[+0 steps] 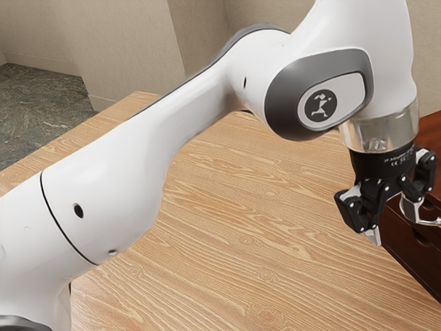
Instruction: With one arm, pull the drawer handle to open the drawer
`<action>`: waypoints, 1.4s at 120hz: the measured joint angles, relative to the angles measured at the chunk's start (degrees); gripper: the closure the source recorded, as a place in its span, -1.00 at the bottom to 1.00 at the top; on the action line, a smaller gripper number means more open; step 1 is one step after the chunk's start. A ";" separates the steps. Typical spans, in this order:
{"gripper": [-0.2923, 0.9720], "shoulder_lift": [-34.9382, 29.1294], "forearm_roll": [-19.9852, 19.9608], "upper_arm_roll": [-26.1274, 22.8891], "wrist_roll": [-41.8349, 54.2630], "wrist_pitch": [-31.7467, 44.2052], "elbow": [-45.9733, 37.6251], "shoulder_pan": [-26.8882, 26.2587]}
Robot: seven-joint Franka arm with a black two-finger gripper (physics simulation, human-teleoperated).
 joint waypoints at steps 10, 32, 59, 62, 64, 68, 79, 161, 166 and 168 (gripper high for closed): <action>-0.07 -0.01 -0.11 -0.01 0.05 -0.01 -0.02 0.03; -0.05 0.14 -0.19 -0.03 0.14 -0.03 0.00 0.45; -0.03 1.31 0.88 -4.24 0.23 -0.04 0.24 4.86; -0.03 1.31 1.05 -4.22 0.29 -0.04 0.25 4.90; -0.03 1.31 1.19 -4.17 0.35 -0.04 0.27 4.92; -0.03 1.31 1.44 -4.09 0.47 -0.04 0.30 4.93; -0.02 1.27 1.86 -4.05 0.72 -0.08 0.33 4.89; -0.02 2.37 2.22 -2.29 -1.01 3.49 0.95 4.79; -0.02 2.37 2.20 -2.34 -1.05 4.05 0.94 4.79; -0.02 2.37 2.20 -2.44 -1.03 4.25 0.92 4.79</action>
